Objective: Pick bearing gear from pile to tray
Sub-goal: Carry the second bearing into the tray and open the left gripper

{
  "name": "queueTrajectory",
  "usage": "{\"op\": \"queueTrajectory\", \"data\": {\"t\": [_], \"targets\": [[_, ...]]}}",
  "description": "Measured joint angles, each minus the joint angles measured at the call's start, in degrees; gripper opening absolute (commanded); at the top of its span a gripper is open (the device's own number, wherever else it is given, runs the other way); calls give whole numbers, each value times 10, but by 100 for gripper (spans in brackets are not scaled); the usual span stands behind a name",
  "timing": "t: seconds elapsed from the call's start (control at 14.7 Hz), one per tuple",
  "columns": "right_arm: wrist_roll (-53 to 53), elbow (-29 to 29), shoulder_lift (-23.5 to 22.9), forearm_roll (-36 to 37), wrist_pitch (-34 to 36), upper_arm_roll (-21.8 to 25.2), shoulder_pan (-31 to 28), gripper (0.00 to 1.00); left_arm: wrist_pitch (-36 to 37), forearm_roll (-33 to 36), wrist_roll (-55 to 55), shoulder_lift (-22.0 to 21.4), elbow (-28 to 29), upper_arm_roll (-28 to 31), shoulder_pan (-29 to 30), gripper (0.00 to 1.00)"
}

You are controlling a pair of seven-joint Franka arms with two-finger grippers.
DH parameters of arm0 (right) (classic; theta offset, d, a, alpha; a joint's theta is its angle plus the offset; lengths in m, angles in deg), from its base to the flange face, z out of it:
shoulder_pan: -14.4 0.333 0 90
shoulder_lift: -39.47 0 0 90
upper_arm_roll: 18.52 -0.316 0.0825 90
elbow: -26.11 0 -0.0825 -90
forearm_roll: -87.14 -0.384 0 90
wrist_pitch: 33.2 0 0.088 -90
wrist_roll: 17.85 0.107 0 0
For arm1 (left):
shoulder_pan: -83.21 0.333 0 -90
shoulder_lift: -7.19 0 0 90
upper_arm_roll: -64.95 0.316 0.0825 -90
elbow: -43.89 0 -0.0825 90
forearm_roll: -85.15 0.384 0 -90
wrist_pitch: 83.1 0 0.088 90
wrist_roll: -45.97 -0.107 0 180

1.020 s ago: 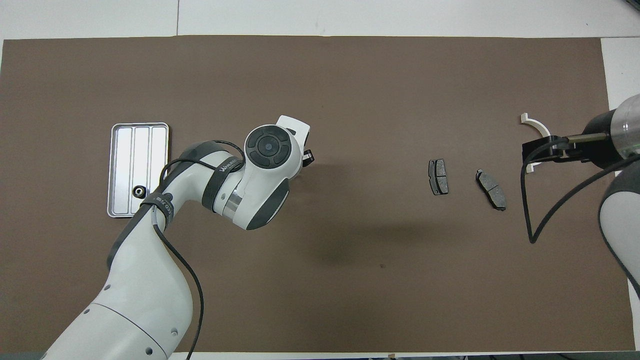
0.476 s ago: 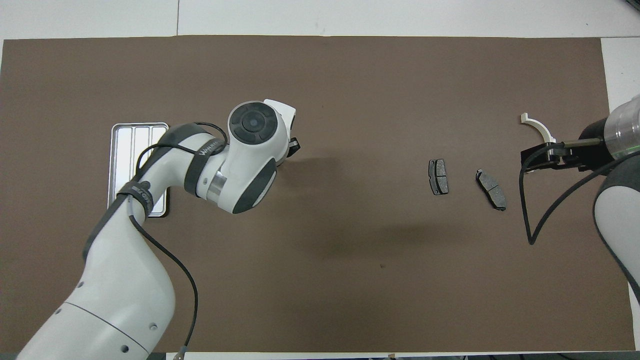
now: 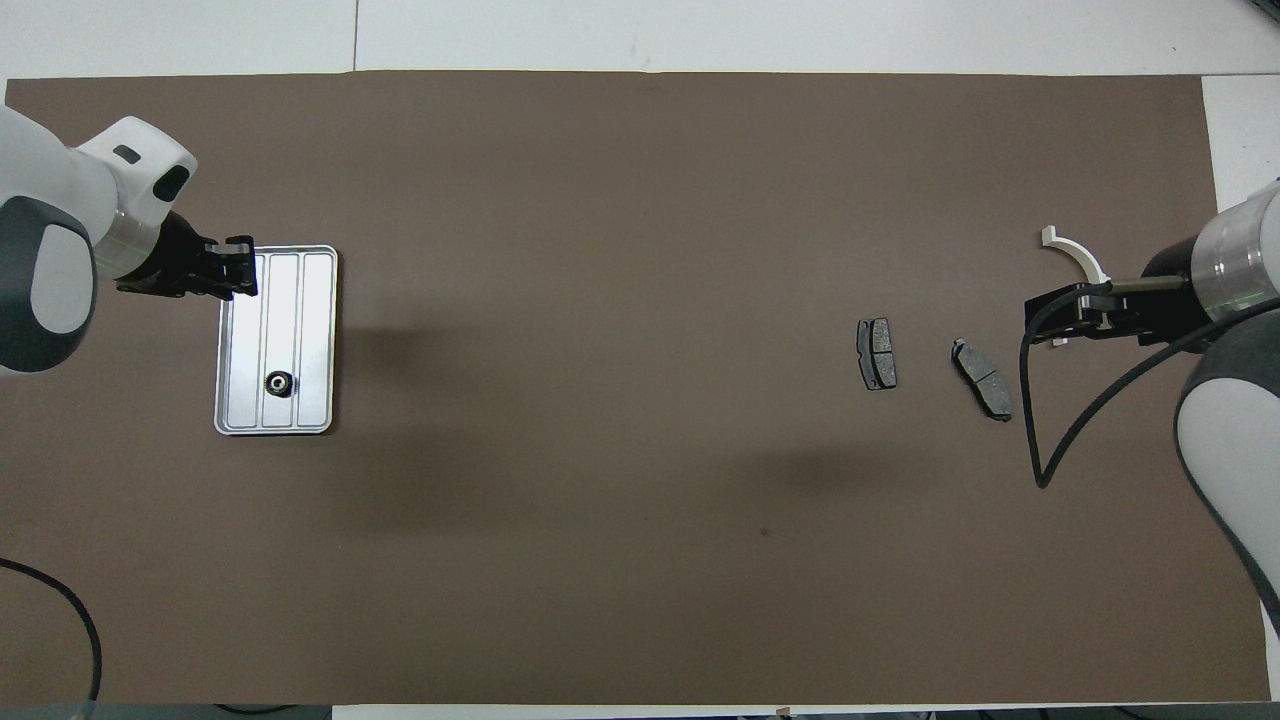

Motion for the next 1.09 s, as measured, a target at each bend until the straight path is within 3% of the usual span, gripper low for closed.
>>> {"op": "queueTrajectory", "data": {"t": [0.14, 0.27, 1.09], "targets": [[0, -1, 0, -4, 0, 0, 0, 100, -81, 0, -5, 1, 71, -4, 1, 0], [0, -1, 0, -5, 0, 0, 0, 100, -117, 0, -5, 1, 104, -8, -2, 0], [0, -2, 0, -5, -1, 0, 0, 100, -193, 0, -22, 23, 133, -3, 20, 0]]}}
